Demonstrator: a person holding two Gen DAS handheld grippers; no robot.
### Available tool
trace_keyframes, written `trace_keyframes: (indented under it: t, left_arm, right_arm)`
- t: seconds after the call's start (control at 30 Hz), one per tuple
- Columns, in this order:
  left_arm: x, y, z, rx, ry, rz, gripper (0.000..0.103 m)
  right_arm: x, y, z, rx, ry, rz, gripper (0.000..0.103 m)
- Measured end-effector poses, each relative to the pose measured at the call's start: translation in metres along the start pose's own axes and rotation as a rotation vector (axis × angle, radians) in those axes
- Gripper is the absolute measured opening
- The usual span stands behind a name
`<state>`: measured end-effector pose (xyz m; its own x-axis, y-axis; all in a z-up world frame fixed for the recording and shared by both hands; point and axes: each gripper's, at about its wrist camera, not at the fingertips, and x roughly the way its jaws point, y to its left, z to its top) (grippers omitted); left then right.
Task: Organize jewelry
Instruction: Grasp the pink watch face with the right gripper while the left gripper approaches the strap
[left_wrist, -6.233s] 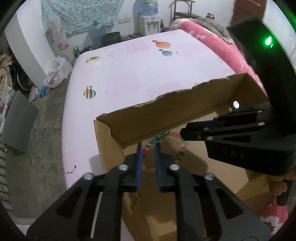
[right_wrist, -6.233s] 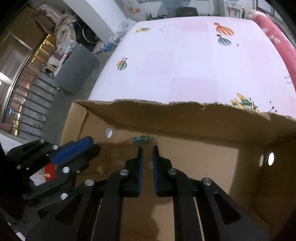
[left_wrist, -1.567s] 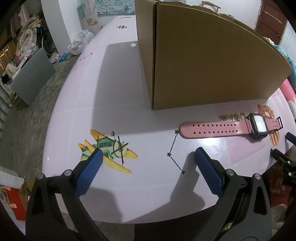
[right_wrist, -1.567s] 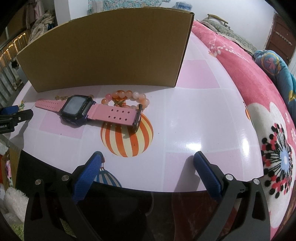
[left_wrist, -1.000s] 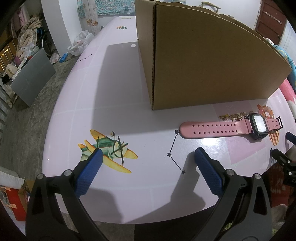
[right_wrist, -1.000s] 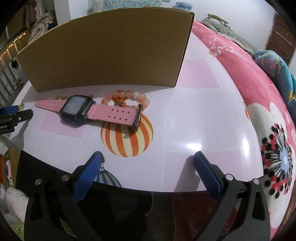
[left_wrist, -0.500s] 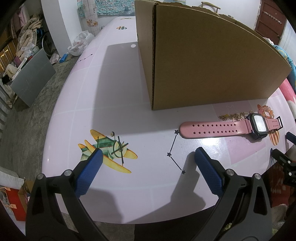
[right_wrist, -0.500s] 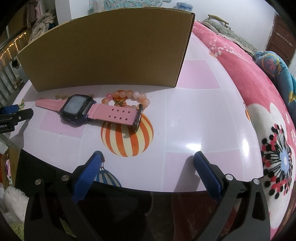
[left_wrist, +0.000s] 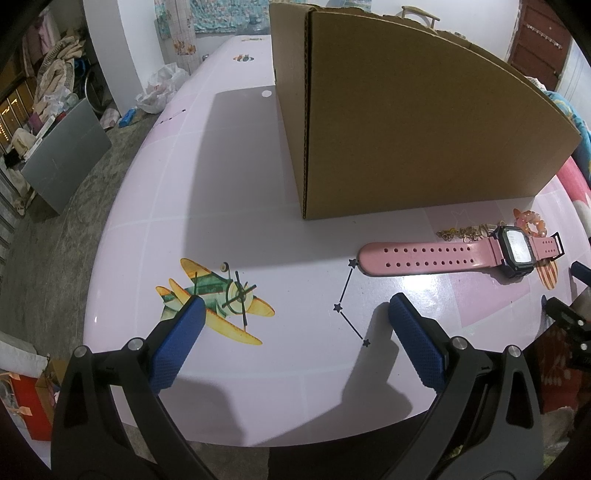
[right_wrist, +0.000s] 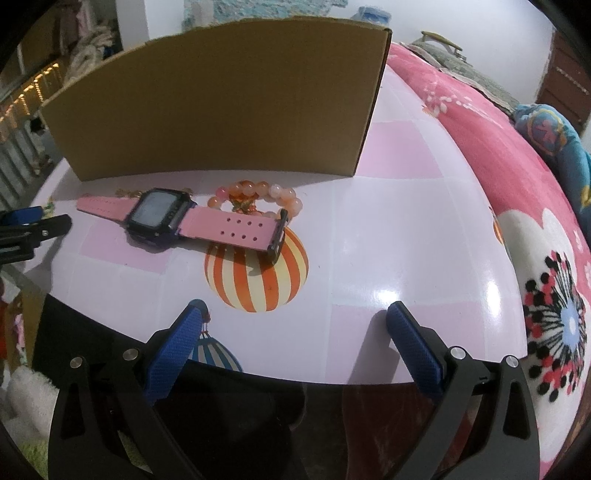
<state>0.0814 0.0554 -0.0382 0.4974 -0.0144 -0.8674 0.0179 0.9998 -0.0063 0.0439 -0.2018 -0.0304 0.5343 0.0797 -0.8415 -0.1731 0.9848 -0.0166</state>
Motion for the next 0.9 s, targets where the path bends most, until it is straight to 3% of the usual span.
trace_keyframes:
  t: [0.2, 0.37, 0.43, 0.63, 0.9]
  left_arm:
    - [-0.001, 0.001, -0.002, 0.004, -0.018, -0.003, 0.096]
    - [-0.001, 0.001, -0.004, 0.014, -0.034, -0.008, 0.096]
    - [-0.001, 0.000, -0.004, 0.017, -0.042, -0.010, 0.096]
    - [-0.003, 0.000, -0.008, 0.033, -0.066, -0.020, 0.096]
    - [-0.009, -0.001, -0.017, 0.097, -0.121, -0.056, 0.096]
  right_arm:
    - [-0.039, 0.000, 0.008, -0.060, -0.147, 0.107, 0.096]
    - [-0.044, 0.017, 0.023, -0.137, -0.154, 0.260, 0.095]
    - [-0.038, 0.030, 0.028, -0.197, -0.137, 0.276, 0.087]
    - [-0.012, 0.063, 0.042, -0.369, -0.074, 0.257, 0.064]
    - [0.009, 0.083, 0.049, -0.538, -0.001, 0.195, 0.053]
